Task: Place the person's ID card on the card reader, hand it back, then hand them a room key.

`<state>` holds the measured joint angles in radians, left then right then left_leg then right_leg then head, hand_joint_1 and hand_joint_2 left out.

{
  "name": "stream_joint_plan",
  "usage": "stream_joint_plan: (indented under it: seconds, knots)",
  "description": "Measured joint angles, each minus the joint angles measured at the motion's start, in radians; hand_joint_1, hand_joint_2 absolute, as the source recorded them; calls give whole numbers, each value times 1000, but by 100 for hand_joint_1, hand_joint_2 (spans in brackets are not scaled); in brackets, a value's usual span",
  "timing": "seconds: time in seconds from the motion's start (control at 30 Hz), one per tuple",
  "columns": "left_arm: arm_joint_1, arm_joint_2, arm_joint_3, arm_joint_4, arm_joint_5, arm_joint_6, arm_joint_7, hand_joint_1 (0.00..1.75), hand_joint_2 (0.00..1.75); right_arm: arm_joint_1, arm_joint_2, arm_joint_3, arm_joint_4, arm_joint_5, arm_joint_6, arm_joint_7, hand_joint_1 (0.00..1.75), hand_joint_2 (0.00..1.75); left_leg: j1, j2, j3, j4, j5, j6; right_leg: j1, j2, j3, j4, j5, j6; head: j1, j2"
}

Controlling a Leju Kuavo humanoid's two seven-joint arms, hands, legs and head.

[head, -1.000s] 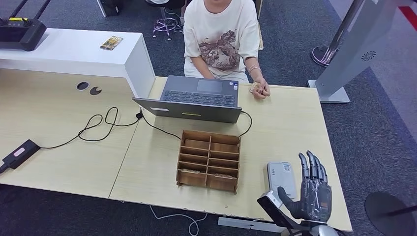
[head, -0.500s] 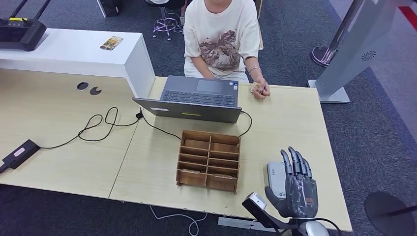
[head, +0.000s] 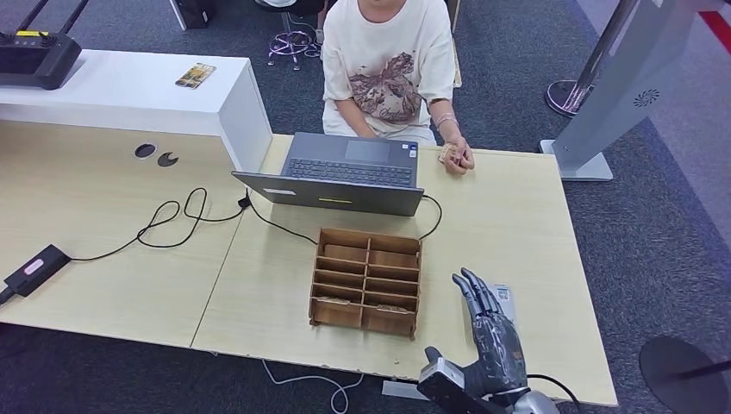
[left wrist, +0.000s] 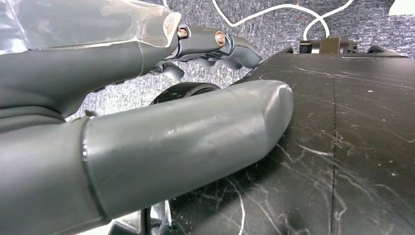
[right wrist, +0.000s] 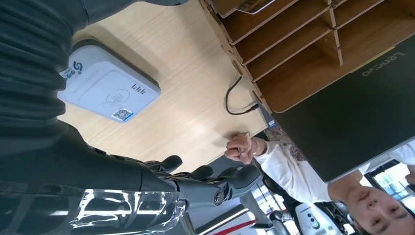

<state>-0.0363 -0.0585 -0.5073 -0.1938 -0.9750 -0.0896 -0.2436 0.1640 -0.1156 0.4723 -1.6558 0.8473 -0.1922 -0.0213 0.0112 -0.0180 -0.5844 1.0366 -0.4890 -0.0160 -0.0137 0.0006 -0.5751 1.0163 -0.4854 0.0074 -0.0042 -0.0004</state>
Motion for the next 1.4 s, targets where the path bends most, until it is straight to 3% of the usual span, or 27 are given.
stream_joint_plan:
  seconds: [0.13, 0.5, 1.4]
  knots:
    - [0, -1, -2, 0, 0, -2, -1, 0, 0, -3, -1, 20, 2, 38, 3, 24, 0, 175, 0, 0, 0, 0, 0, 0, 0, 0, 0, 0, 0, 0, 0, 0]
    - [-1, -1, -8, 0, 0, -12, -2, 0, 0, -58, 29, 85, 61, 328, -33, 160, 0, 175, 0, 0, 0, 0, 0, 0, 0, 0, 0, 0, 0, 0, 0, 0]
    - [-3, -11, -25, 0, 0, -17, -7, 0, 0, -91, 74, 87, 121, 418, 8, 214, 8, 175, 0, 0, 0, 0, 0, 0, 0, 0, 0, 0, 0, 0, 0, 0]
